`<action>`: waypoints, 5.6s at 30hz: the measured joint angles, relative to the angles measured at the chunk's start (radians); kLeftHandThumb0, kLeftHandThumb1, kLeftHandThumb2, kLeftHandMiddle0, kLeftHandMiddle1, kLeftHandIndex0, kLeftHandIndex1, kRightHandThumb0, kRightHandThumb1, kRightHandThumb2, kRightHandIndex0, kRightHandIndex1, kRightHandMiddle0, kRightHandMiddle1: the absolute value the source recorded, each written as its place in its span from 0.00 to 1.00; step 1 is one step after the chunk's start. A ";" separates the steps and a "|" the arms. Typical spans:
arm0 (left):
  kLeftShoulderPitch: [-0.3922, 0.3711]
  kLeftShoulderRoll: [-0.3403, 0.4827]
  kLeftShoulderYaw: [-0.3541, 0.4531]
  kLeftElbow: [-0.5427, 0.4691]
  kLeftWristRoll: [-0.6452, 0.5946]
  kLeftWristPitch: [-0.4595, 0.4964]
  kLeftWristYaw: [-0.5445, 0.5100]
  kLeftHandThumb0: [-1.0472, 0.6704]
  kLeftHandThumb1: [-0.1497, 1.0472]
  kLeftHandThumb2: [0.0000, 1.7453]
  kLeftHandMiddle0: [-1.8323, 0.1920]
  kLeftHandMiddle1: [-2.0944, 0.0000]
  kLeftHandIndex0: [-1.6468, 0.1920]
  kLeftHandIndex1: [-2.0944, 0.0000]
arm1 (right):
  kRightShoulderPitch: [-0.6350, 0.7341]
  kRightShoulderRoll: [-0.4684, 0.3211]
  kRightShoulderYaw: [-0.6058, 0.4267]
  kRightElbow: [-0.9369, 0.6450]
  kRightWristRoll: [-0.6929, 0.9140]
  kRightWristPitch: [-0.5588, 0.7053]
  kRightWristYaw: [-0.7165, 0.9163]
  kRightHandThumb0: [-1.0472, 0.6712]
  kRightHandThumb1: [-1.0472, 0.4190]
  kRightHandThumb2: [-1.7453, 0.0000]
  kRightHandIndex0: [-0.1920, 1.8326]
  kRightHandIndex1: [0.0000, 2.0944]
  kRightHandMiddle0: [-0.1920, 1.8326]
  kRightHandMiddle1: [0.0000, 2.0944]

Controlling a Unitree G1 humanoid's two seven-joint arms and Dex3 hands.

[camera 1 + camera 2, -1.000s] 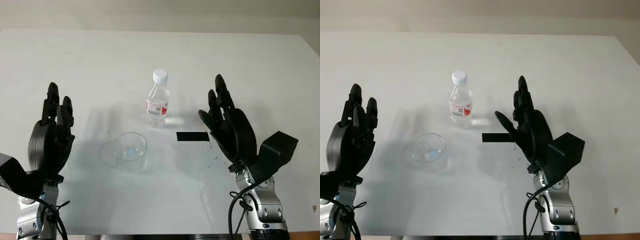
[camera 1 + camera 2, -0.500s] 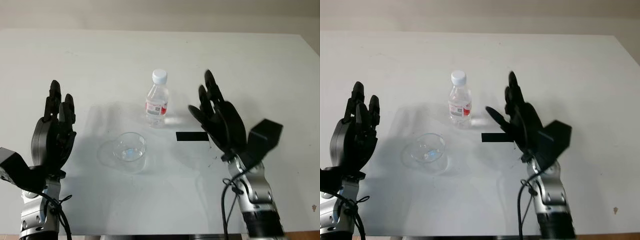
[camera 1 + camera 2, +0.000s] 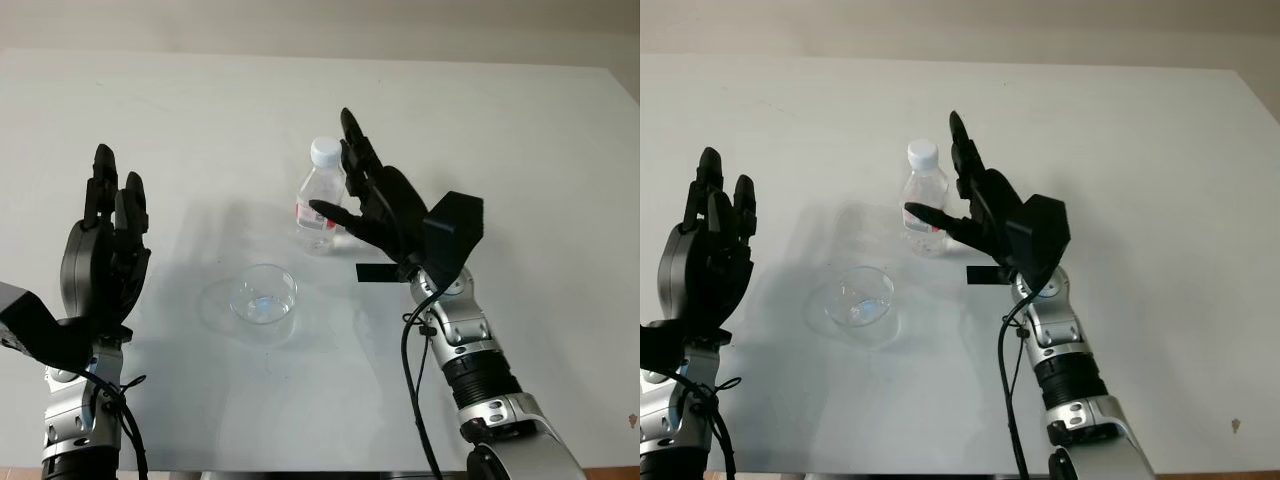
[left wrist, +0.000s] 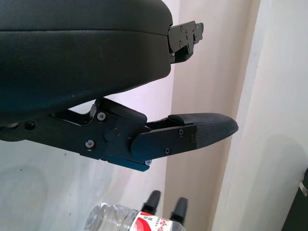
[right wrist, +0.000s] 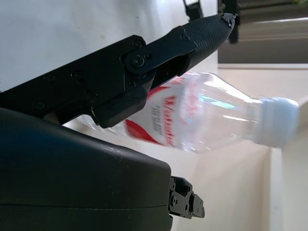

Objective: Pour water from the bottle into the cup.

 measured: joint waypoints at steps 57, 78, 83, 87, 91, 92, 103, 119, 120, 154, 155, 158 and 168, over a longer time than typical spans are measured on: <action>0.002 -0.030 -0.006 0.038 0.021 -0.038 0.033 0.17 1.00 0.31 0.98 0.97 0.99 0.98 | -0.220 0.018 0.011 0.415 -0.153 -0.262 -0.109 0.39 0.00 0.76 0.69 1.00 0.60 1.00; -0.012 -0.030 -0.007 0.050 0.019 -0.042 0.029 0.16 1.00 0.30 0.98 0.97 0.98 0.97 | -0.258 -0.269 0.179 0.198 -0.695 -0.552 -0.600 0.36 0.00 0.83 0.63 1.00 0.51 1.00; -0.014 -0.030 -0.010 0.050 0.024 -0.042 0.039 0.16 1.00 0.30 0.98 0.97 0.99 0.98 | -0.287 -0.317 0.275 0.187 -0.896 -0.574 -0.798 0.35 0.00 0.86 0.68 1.00 0.55 1.00; -0.015 -0.030 -0.012 0.050 0.027 -0.041 0.049 0.16 1.00 0.30 0.98 0.97 0.98 0.97 | -0.314 -0.333 0.345 0.189 -0.997 -0.567 -0.914 0.34 0.00 0.86 0.68 1.00 0.55 1.00; -0.015 -0.030 -0.015 0.049 0.034 -0.041 0.054 0.16 1.00 0.30 0.98 0.97 0.98 0.97 | -0.329 -0.344 0.394 0.196 -1.054 -0.559 -1.005 0.34 0.00 0.84 0.68 1.00 0.55 1.00; -0.015 -0.030 -0.015 0.049 0.034 -0.041 0.054 0.16 1.00 0.30 0.98 0.97 0.98 0.97 | -0.330 -0.345 0.397 0.197 -1.057 -0.559 -1.010 0.33 0.00 0.84 0.68 1.00 0.55 1.00; -0.031 -0.034 -0.015 0.069 0.024 -0.049 0.033 0.16 1.00 0.30 0.99 0.98 0.99 0.98 | -0.408 -0.391 0.540 0.208 -1.268 -0.444 -1.388 0.33 0.00 0.84 0.71 1.00 0.57 1.00; -0.035 -0.039 -0.015 0.077 0.024 -0.058 0.034 0.16 1.00 0.31 1.00 0.97 0.99 0.98 | -0.512 -0.448 0.659 0.178 -1.385 -0.402 -1.491 0.29 0.00 0.91 0.67 1.00 0.36 0.98; -0.035 -0.039 -0.015 0.077 0.024 -0.059 0.034 0.16 1.00 0.31 1.00 0.97 0.99 0.98 | -0.513 -0.449 0.664 0.175 -1.391 -0.395 -1.491 0.29 0.00 0.91 0.67 1.00 0.35 0.97; -0.036 -0.045 -0.015 0.077 0.023 -0.062 0.031 0.16 1.00 0.32 0.99 0.98 1.00 0.99 | -0.217 -0.276 0.254 0.121 -0.073 -0.335 -0.448 0.40 0.00 0.76 0.71 1.00 0.61 1.00; -0.036 -0.045 -0.015 0.077 0.024 -0.062 0.032 0.16 1.00 0.32 0.99 0.98 0.99 0.99 | -0.177 -0.266 0.212 0.074 0.021 -0.256 -0.358 0.39 0.00 0.75 0.71 1.00 0.60 1.00; -0.035 -0.046 -0.015 0.077 0.024 -0.064 0.032 0.16 1.00 0.32 0.99 0.98 1.00 0.99 | -0.074 -0.257 0.130 -0.052 0.165 -0.043 -0.197 0.39 0.00 0.74 0.69 1.00 0.58 1.00; -0.036 -0.054 -0.017 0.080 0.024 -0.068 0.034 0.16 1.00 0.33 0.99 0.98 1.00 0.99 | 0.136 -0.258 -0.010 -0.451 0.280 0.457 -0.073 0.36 0.00 0.80 0.66 1.00 0.54 1.00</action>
